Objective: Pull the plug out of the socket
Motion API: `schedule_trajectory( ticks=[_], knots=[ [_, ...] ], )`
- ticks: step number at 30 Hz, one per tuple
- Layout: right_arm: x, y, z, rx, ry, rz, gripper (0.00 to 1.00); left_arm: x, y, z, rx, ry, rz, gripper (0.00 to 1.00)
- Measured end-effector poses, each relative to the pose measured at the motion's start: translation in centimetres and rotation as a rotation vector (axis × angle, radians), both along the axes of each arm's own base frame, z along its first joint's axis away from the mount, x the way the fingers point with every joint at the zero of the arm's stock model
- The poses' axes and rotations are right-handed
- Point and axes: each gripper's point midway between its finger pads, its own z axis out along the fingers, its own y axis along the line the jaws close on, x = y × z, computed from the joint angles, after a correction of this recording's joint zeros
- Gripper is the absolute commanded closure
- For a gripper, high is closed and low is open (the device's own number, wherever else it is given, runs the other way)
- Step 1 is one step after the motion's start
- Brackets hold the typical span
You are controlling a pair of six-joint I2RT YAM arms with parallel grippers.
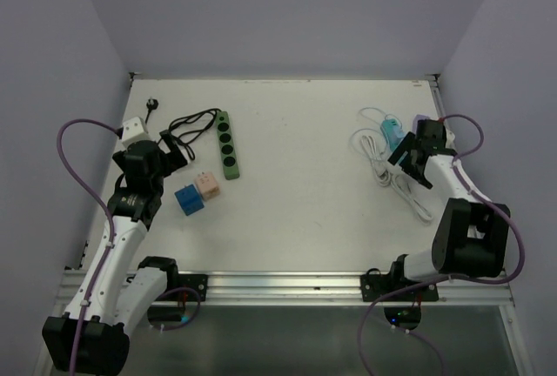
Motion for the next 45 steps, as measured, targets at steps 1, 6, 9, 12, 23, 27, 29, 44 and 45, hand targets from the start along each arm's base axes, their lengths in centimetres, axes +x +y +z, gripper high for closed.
schedule_trajectory(
  ticks=[1, 6, 9, 12, 23, 27, 29, 44, 45],
  knots=[
    [0.0, 0.0, -0.1, 0.003, 0.000, -0.005, 0.07, 0.0, 0.0, 0.0, 0.000, 0.000, -0.001, 0.01],
    [-0.1, 0.1, -1.1, 0.014, 0.019, -0.008, 0.17, 0.0, -0.1, 0.0, -0.003, 0.000, -0.005, 0.00],
    [-0.1, 0.4, -2.4, 0.036, 0.050, 0.002, 0.28, 0.0, -0.1, 0.0, -0.004, 0.000, -0.007, 0.00],
    [-0.4, 0.6, -4.0, 0.046, 0.091, 0.017, 0.48, 0.0, -0.2, 0.0, -0.006, 0.001, -0.013, 0.00],
    [2.0, 7.7, -4.5, 0.086, 0.059, 0.238, 1.00, 0.2, -0.5, -0.3, -0.011, 0.008, -0.023, 0.00],
    [2.0, 13.0, -5.6, 0.123, 0.097, 0.367, 1.00, 0.2, -0.4, -0.3, -0.010, 0.010, -0.023, 0.00],
    [2.1, 15.3, -5.7, 0.144, 0.099, 0.413, 1.00, 0.2, -0.4, -0.3, -0.010, 0.009, -0.023, 0.00],
    [2.8, 17.5, -1.7, 0.076, 0.008, 0.466, 0.33, 0.2, -0.4, -0.3, -0.004, 0.012, -0.025, 0.00],
    [3.2, 16.8, -0.8, 0.057, -0.020, 0.446, 0.30, 0.2, -0.4, -0.3, -0.004, 0.012, -0.025, 0.00]
  ],
)
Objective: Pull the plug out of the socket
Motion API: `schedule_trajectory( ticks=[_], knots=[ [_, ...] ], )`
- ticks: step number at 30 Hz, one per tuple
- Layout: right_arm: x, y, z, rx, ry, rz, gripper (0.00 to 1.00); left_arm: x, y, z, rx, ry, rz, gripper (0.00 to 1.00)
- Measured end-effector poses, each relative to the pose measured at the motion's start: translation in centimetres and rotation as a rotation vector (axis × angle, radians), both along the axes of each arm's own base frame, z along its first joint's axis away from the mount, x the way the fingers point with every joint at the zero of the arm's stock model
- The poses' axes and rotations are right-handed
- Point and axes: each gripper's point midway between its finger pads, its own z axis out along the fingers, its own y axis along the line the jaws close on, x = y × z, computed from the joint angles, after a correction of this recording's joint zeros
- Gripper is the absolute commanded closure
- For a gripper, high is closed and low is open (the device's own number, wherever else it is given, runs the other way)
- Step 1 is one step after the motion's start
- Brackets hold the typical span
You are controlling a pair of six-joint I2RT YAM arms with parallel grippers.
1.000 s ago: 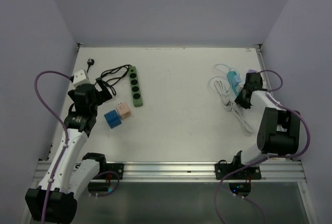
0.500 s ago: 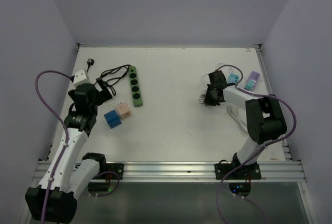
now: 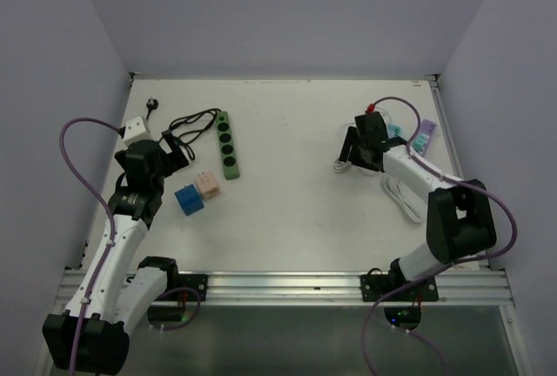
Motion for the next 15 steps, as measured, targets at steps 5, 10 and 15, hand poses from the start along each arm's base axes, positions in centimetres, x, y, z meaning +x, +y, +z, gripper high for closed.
schedule_trajectory(
  ticks=[5, 10, 15],
  knots=[
    [1.4, -5.5, 1.9, -0.061, -0.069, -0.157, 0.14, 0.0, 0.0, 0.0, 0.000, 0.000, 0.000, 0.00],
    [2.1, -9.9, 1.5, -0.108, -0.073, -0.274, 0.06, 0.0, 0.0, 0.0, 0.000, 0.001, 0.000, 0.00],
    [3.0, -10.5, 0.0, -0.132, -0.057, -0.269, 0.06, 0.0, 0.0, 0.0, 0.000, 0.002, 0.000, 0.01]
  ],
)
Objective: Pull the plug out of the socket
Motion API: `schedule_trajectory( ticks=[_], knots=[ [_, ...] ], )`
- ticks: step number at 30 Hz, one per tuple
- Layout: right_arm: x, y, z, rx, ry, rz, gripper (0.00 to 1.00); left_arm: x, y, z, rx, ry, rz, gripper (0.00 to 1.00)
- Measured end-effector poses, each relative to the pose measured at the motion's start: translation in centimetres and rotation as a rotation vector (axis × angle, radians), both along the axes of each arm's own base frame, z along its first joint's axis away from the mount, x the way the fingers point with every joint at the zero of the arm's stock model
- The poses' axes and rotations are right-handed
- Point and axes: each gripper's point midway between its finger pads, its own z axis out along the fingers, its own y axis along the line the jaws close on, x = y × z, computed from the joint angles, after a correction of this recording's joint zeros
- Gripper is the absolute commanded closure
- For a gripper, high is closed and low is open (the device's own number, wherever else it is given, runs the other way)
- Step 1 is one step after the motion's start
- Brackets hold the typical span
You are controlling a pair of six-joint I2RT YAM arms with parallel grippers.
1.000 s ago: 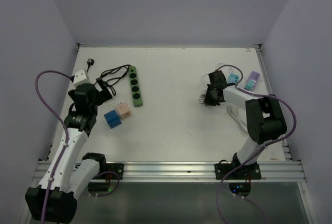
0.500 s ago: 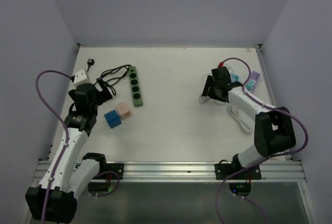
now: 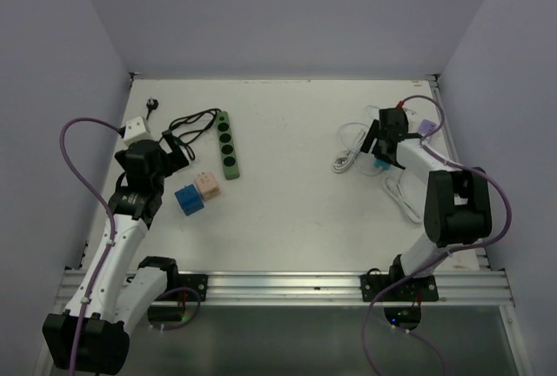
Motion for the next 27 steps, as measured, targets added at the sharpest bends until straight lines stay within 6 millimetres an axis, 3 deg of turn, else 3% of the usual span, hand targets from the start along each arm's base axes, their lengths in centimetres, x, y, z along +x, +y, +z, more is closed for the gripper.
schedule_trajectory(
  ticks=[7, 9, 14, 19, 23, 27],
  knots=[
    [1.2, -0.3, -3.1, -0.029, 0.073, 0.025, 0.21, 0.0, 0.0, 0.0, 0.000, 0.001, 0.000, 0.01],
    [1.1, -0.6, -3.5, -0.039, 0.087, 0.032, 0.29, 0.0, 0.0, 0.0, 0.000, 0.001, 0.000, 0.00],
    [1.3, -0.6, -3.6, -0.048, 0.095, 0.062, 0.62, 0.0, 0.0, 0.0, -0.001, 0.002, -0.001, 0.01],
    [1.3, 0.2, -3.7, -0.034, 0.096, 0.099, 0.74, 0.0, -0.1, -0.1, -0.001, 0.003, -0.003, 0.00],
    [0.9, 3.2, -3.8, -0.032, 0.098, 0.177, 0.76, 0.0, -0.1, -0.1, -0.002, 0.003, -0.004, 0.00],
    [-0.7, 9.1, -3.8, -0.016, 0.089, 0.325, 0.77, 0.0, -0.2, -0.1, -0.004, 0.003, -0.008, 0.00]
  ],
)
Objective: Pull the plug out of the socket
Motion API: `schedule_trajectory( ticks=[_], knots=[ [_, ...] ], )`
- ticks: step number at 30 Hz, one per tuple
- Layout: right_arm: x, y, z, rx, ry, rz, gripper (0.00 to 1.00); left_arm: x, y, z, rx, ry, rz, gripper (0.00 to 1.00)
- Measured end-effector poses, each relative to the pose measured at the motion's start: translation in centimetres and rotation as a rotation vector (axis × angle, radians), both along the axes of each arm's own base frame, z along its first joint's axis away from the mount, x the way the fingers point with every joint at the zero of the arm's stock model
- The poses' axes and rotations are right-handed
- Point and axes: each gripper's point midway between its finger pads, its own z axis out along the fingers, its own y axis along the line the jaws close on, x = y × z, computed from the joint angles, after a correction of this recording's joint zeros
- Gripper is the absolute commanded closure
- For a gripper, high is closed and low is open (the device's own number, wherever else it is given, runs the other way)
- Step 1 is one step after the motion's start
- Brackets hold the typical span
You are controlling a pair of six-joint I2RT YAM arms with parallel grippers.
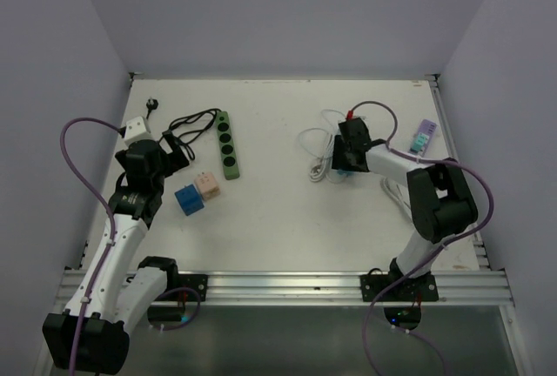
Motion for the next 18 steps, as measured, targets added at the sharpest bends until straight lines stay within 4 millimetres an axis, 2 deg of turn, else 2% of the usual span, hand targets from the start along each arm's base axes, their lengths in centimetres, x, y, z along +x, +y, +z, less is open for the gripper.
schedule_trajectory(
  ticks=[4, 9, 10, 12, 14, 18],
  knots=[
    [-3.0, 7.1, 0.0, 0.053, 0.013, 0.205, 0.77, 0.0, -0.2, 0.0, -0.004, 0.000, -0.008, 0.00],
    [-7.0, 13.7, 0.1, 0.109, 0.045, 0.461, 0.75, 0.1, -0.6, 0.0, -0.013, 0.000, -0.036, 0.00],
    [-7.8, 14.8, 0.1, 0.109, 0.051, 0.514, 0.72, 0.1, -0.8, -0.1, -0.015, 0.000, -0.045, 0.00],
    [-9.5, 16.5, 0.0, 0.103, 0.060, 0.612, 0.66, 0.3, -1.2, -0.2, -0.022, 0.002, -0.070, 0.00],
    [-11.0, 17.8, 0.0, 0.102, 0.065, 0.691, 0.57, 0.5, -1.8, -0.4, -0.034, 0.004, -0.099, 0.00],
    [-13.1, 18.9, 0.1, 0.138, 0.082, 0.777, 0.35, 0.8, -3.6, -1.4, -0.079, 0.023, -0.192, 0.00]
  ],
)
